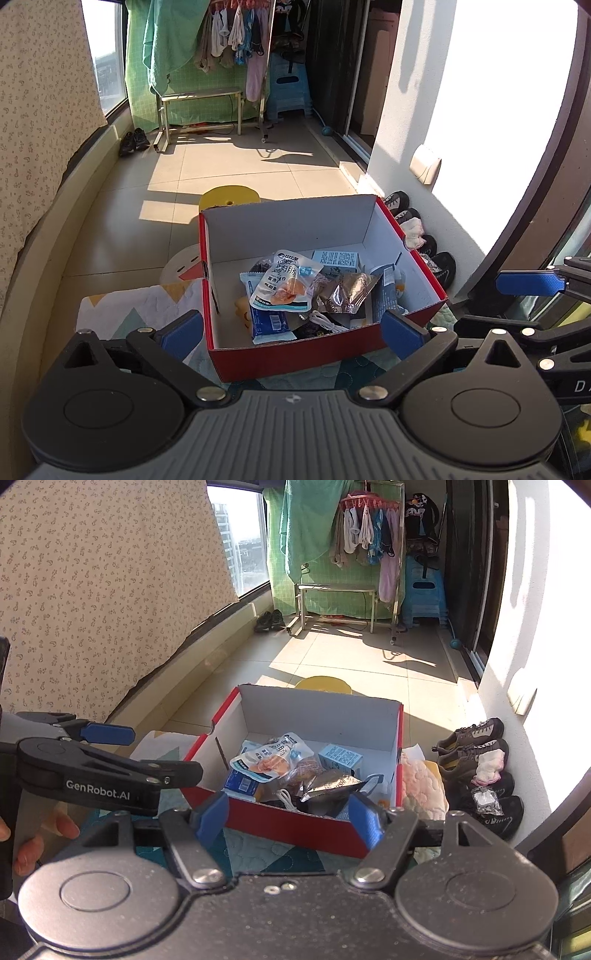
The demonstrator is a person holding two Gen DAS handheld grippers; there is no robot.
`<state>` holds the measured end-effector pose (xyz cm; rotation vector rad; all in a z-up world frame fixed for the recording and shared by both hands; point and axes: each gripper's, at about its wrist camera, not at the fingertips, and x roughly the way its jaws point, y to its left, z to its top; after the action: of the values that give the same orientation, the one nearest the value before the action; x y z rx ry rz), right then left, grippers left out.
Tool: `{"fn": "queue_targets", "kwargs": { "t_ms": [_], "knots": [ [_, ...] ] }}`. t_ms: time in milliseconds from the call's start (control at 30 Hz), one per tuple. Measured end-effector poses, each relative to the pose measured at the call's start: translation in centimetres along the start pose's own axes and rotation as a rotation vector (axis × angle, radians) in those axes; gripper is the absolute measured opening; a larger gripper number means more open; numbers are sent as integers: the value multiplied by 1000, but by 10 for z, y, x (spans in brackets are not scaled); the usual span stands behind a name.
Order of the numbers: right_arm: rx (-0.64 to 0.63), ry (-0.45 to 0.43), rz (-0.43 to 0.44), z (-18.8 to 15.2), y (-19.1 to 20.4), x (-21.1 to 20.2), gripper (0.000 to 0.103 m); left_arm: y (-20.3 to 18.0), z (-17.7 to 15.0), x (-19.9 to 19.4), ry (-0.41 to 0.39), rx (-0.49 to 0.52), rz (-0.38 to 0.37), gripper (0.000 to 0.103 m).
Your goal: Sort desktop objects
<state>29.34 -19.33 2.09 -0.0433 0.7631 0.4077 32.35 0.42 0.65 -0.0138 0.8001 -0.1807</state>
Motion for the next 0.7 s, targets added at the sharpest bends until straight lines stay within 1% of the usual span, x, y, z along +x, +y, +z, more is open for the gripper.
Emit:
{"fn": "queue_targets", "kwargs": {
  "t_ms": [167, 367, 700],
  "knots": [
    [5, -15, 3, -3, 4, -9, 73, -1, -9, -10, -2, -24, -11, 103],
    [0, -7, 9, -9, 11, -14, 73, -2, -26, -20, 1, -31, -2, 103],
    [16, 4, 14, -17, 16, -20, 74, -3, -43, -28, 11, -24, 14, 103]
  ]
}}
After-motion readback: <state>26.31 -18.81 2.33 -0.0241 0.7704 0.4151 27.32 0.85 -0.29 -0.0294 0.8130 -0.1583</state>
